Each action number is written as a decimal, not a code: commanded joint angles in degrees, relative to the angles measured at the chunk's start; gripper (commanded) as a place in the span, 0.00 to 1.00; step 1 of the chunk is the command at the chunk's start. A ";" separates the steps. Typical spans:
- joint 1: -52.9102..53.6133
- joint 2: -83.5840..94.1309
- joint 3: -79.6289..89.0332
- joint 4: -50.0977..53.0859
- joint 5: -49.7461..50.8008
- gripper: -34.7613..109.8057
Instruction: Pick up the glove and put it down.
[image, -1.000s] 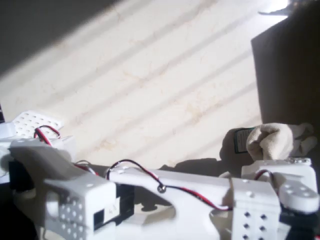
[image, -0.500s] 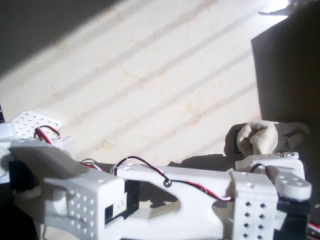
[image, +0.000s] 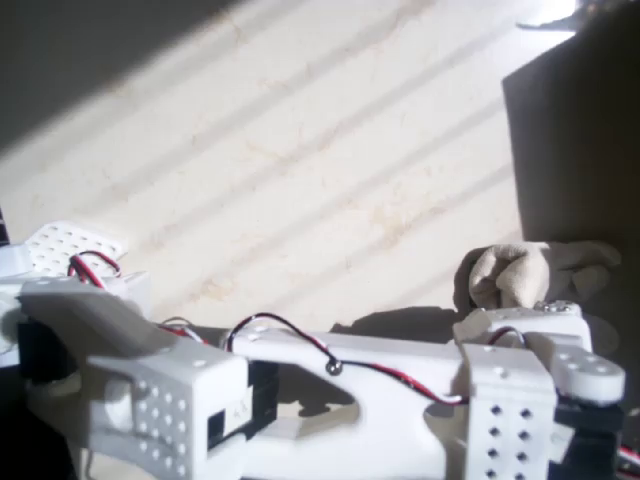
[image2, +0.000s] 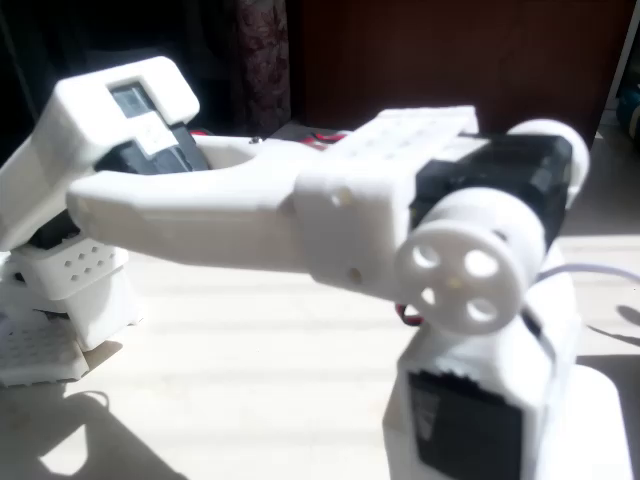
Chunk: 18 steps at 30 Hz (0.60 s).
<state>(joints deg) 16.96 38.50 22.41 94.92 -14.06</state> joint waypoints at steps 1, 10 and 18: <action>0.00 8.00 -2.29 0.09 -0.53 0.45; -8.79 17.31 -2.11 0.18 0.35 0.45; -20.74 17.31 -1.76 -0.09 0.79 0.45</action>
<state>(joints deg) 0.09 51.77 22.41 95.10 -14.06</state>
